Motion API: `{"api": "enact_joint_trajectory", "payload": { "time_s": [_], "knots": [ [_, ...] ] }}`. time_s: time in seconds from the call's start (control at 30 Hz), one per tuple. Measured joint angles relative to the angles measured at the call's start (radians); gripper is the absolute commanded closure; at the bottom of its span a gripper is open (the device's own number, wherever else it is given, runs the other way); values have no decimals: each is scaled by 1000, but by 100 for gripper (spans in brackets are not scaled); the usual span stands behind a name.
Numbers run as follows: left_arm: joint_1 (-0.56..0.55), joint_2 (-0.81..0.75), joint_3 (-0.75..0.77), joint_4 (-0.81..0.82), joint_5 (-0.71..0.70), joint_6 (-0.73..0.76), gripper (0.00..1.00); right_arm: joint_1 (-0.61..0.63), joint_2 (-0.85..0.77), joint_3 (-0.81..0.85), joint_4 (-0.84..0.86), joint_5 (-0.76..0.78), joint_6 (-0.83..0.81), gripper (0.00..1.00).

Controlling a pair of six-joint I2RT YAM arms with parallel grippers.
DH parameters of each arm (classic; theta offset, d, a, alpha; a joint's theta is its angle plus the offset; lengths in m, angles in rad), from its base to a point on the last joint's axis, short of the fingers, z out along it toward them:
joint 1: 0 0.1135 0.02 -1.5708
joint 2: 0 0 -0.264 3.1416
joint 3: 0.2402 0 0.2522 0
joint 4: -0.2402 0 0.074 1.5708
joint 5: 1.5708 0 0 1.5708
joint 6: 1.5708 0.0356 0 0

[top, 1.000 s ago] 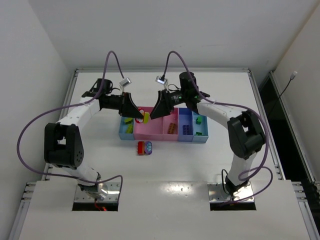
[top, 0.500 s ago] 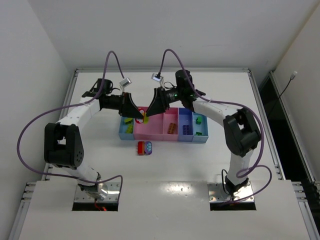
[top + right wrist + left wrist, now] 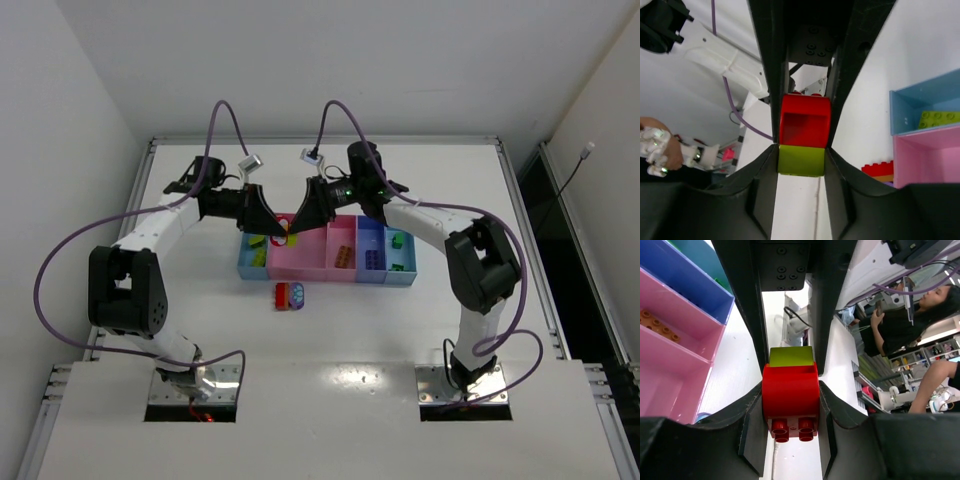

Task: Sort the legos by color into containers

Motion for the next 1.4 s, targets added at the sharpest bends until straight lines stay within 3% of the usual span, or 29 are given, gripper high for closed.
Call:
{"api": "enact_joint_trajectory", "payload": {
  "time_s": [0.07, 0.1, 0.13, 0.23, 0.6, 0.77, 0.9, 1.1, 1.27, 1.4],
  "knots": [
    [0, 0, 0, -2, 3, 0, 88, 0, 1, 0, -14, 14, -10, 68],
    [0, 0, 0, -2, 1, 1, 88, 0, 1, 0, -24, 19, -14, 82],
    [0, 0, 0, -3, -2, 1, 88, 0, 1, 0, -29, 21, -16, 88],
    [0, 0, 0, -4, -8, 1, 88, 0, 1, 0, -38, 25, -29, 100],
    [64, 0, 0, -12, -16, 18, 88, -5, -30, -63, -43, 19, -68, 100],
    [146, 0, 1, -14, -16, 34, 88, -14, -65, -115, -132, -3, -135, 100],
    [124, 0, 12, -21, -38, 40, 88, -42, -114, -140, -236, 5, -224, 100],
    [-21, -20, 19, 2, -335, 22, 100, -124, -241, -159, -434, 213, -404, 100],
    [-144, -61, -10, 85, -649, -76, 100, -159, -392, -223, -475, 507, -444, 100],
    [-184, -45, -13, 140, -808, -125, 97, -178, -469, -256, -475, 610, -446, 100]
  ]
}}
